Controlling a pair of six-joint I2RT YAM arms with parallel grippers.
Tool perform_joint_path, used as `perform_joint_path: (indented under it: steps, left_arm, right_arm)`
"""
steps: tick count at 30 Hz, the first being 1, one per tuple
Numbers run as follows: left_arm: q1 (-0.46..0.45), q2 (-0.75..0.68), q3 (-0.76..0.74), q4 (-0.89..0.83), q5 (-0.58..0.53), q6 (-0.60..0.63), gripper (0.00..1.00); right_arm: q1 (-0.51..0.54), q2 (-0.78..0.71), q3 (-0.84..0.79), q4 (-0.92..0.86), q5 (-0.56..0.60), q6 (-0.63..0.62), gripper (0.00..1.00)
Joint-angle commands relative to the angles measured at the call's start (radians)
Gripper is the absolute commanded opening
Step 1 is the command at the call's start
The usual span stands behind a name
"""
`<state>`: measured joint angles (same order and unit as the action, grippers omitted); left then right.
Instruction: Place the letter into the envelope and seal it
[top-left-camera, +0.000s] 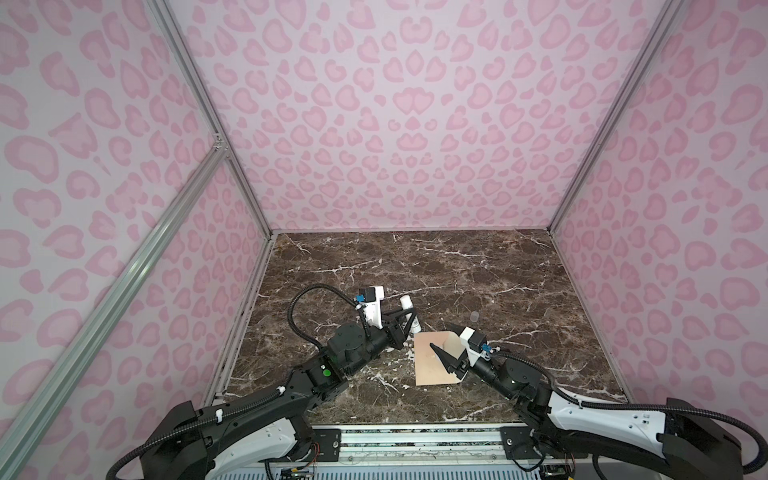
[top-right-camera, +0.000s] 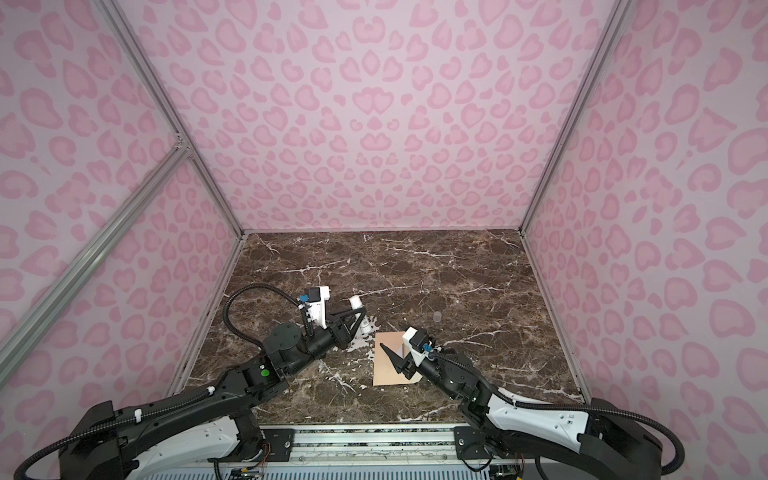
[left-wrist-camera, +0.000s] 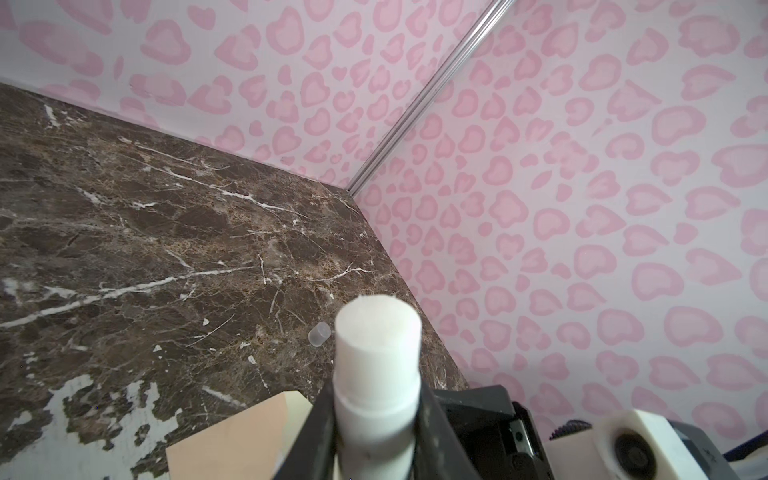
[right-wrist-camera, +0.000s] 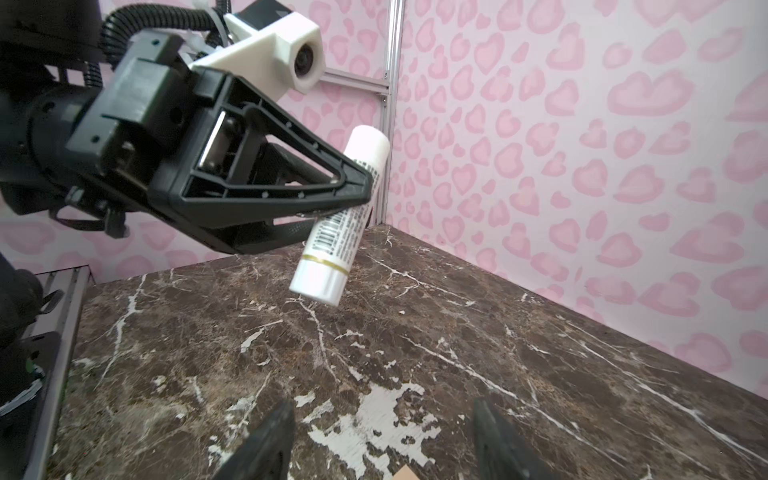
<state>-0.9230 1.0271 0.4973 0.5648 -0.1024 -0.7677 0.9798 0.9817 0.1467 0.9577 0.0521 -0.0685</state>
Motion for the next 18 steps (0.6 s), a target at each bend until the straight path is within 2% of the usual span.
perform_joint_path:
  steps: [1,11,18]
  left_arm:
    - [0.001,0.029,0.005,0.136,-0.025,-0.136,0.05]
    - [0.001,0.099,0.020,0.269,-0.004,-0.248,0.06]
    - [0.000,0.144,0.022,0.337,0.032,-0.275,0.06]
  right_arm:
    - [0.014,0.076,0.022,0.236,0.076,-0.023,0.71]
    - [0.044,0.278,0.088,0.457,0.073,-0.018,0.72]
    - [0.046,0.397,0.131,0.583,0.100,-0.006,0.67]
